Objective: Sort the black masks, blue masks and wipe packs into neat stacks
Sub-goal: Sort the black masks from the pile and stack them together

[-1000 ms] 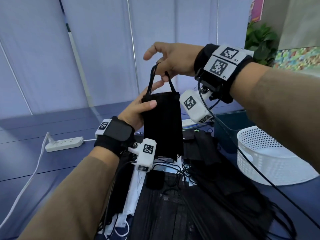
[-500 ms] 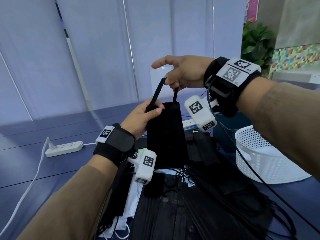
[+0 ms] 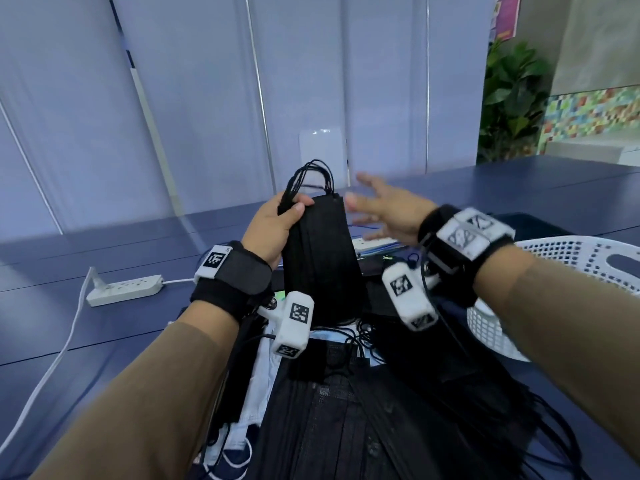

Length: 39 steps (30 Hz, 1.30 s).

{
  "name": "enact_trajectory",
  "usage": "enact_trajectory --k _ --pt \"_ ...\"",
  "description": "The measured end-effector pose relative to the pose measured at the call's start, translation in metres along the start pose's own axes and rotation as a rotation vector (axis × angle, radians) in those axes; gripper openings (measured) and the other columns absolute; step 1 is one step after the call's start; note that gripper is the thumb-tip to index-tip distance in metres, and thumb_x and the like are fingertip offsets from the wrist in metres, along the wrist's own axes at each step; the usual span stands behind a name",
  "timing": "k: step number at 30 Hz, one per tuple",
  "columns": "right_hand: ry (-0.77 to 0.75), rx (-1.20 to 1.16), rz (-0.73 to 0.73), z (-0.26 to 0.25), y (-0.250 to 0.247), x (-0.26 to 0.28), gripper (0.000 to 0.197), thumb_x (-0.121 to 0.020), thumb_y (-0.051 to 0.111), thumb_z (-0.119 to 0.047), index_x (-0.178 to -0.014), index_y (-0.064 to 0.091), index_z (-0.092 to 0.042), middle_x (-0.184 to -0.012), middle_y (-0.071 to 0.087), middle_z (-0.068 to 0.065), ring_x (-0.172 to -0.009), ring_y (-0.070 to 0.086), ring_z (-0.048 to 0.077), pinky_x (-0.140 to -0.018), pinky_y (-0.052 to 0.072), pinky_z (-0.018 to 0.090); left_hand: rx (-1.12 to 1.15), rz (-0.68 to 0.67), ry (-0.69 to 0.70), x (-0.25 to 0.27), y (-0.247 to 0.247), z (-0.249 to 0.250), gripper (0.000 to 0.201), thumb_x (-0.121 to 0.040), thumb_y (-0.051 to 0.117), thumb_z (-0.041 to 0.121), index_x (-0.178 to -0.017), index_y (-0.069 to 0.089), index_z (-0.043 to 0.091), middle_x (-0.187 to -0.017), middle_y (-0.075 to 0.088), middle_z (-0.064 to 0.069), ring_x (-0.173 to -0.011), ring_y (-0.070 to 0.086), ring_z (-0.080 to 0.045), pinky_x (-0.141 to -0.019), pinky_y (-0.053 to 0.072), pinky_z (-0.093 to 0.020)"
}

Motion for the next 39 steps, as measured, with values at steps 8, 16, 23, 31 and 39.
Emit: enact_trajectory --k 8,16,23,31,39 --pt "-0.07 -0.212 0.11 0.059 0.049 0.005 0.046 -0.093 0.056 -0.028 -0.134 0.043 -0.014 -0.123 0.06 0.007 -0.109 0.061 0.021 -0.099 0.047 0.039 0.315 0.161 -0.032 -0.012 0.013 0.019 0.025 -0.099 0.041 0.005 -0.082 0.057 0.014 -0.084 0.063 -0.003 -0.074 0.06 -0.014 -0.074 0.051 -0.028" --pt "-0.26 0.15 0.356 0.056 0.048 0.013 0.026 -0.1 0.039 -0.025 -0.076 0.043 -0.018 -0.074 0.047 -0.005 -0.07 0.043 0.009 -0.072 0.036 0.029 0.357 0.107 -0.047 -0.004 0.016 0.011 0.014 -0.098 0.045 0.009 -0.105 0.056 0.015 -0.098 0.064 -0.004 -0.085 0.064 -0.013 -0.079 0.055 -0.029" --pt "-0.265 -0.068 0.375 0.05 0.045 0.011 0.025 -0.1 0.036 -0.027 -0.103 0.053 -0.01 -0.108 0.061 0.013 -0.104 0.057 0.026 -0.099 0.044 0.049 0.137 -0.12 -0.185 0.022 0.022 -0.022 0.038 -0.093 0.055 0.015 -0.129 0.05 0.005 -0.125 0.06 -0.012 -0.116 0.058 -0.027 -0.1 0.047 -0.04" --pt "-0.271 0.044 0.285 0.041 0.031 0.014 0.024 -0.098 0.038 -0.008 -0.121 0.044 -0.006 -0.121 0.057 0.01 -0.113 0.054 0.024 -0.101 0.044 0.041 0.045 0.009 -0.027 0.02 0.028 -0.017 0.03 -0.097 0.049 0.02 -0.127 0.051 0.014 -0.121 0.062 -0.003 -0.109 0.062 -0.013 -0.088 0.052 -0.026" --pt "-0.083 0.022 0.131 0.071 0.045 0.012 0.028 -0.094 0.042 -0.019 -0.121 0.042 -0.024 -0.126 0.055 0.005 -0.117 0.052 0.022 -0.105 0.04 0.046 0.069 0.017 -0.116 0.027 0.024 -0.034 0.031 -0.094 0.053 0.025 -0.122 0.058 0.012 -0.121 0.065 -0.007 -0.112 0.062 -0.021 -0.1 0.047 -0.038"
Point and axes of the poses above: each hand's wrist, its own x-axis away from the middle knuckle, its own y-axis out of the palm, z = x × y, the point moved 1 cm from there along -x, towards the middle knuckle
